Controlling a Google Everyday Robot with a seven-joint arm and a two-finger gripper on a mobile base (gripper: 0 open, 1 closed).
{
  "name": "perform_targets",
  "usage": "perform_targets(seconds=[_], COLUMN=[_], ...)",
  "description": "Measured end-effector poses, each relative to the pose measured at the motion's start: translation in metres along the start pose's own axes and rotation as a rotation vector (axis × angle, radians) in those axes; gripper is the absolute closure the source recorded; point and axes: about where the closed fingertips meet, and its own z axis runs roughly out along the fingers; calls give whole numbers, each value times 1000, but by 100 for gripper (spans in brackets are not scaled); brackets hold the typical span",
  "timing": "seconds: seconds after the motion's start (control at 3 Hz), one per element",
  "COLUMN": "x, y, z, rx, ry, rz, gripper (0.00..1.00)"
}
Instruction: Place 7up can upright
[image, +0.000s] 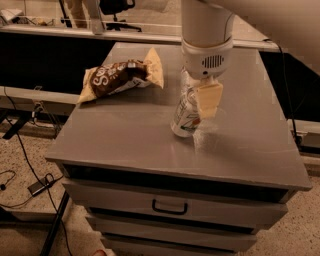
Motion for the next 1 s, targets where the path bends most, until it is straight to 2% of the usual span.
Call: perform_targets(seconds=[0.33, 1.0], x=[-4, -8], y=[-5, -4], z=[-2, 11], rx=[6, -30], ry=[1, 19], rz=[-14, -40], gripper=[57, 12])
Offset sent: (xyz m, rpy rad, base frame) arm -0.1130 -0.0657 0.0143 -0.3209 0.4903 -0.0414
